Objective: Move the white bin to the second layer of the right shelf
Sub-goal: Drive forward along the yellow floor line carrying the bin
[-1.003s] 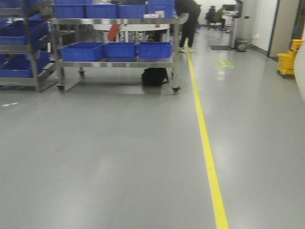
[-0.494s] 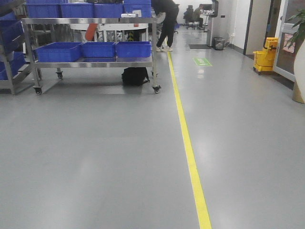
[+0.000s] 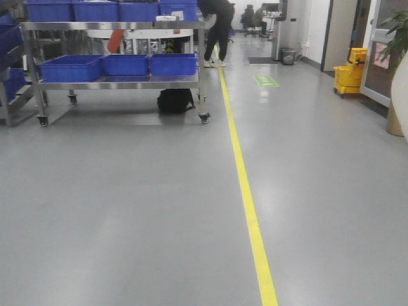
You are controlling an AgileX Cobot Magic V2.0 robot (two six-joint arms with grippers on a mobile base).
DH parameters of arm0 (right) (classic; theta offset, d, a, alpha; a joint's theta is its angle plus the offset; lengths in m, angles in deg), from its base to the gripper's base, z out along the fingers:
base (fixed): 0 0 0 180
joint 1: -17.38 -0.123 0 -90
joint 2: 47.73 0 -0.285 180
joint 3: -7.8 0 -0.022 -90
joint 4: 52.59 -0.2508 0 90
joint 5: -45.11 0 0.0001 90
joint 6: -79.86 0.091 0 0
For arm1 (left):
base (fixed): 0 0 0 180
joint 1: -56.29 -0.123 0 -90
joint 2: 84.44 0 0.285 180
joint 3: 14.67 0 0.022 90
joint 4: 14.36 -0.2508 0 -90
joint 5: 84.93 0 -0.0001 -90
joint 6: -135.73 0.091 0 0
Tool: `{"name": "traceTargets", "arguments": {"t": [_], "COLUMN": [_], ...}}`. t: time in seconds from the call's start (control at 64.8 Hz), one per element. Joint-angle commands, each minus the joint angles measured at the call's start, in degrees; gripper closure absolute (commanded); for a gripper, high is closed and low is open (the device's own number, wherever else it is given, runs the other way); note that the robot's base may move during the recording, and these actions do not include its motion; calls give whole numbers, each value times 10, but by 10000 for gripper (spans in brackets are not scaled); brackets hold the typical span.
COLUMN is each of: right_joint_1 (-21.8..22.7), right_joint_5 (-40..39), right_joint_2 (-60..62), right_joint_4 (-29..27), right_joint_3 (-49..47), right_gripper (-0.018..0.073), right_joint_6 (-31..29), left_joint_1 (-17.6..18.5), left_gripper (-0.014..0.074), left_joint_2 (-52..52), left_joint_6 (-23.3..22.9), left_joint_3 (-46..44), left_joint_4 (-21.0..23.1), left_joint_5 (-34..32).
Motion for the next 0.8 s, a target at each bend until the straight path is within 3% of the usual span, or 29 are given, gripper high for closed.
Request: {"name": "traceTargets", "arguments": {"t": [0.0,0.787], "right_joint_1": [-2,-2], "right_joint_5": [-55,-55], "right_joint_2": [0,0], "right_joint_4": [5,5], "right_joint_3": [-18,-18], "right_gripper": [510,510], "right_joint_6": [3,3], "left_joint_1": [1,1], "left_gripper": [512,512], "left_joint_2": [9,9], "left_joint_6": [-2,-2], "left_joint_3": [21,21], "left_joint_4": [0,0], "left_joint_5": [-49,-49]}}
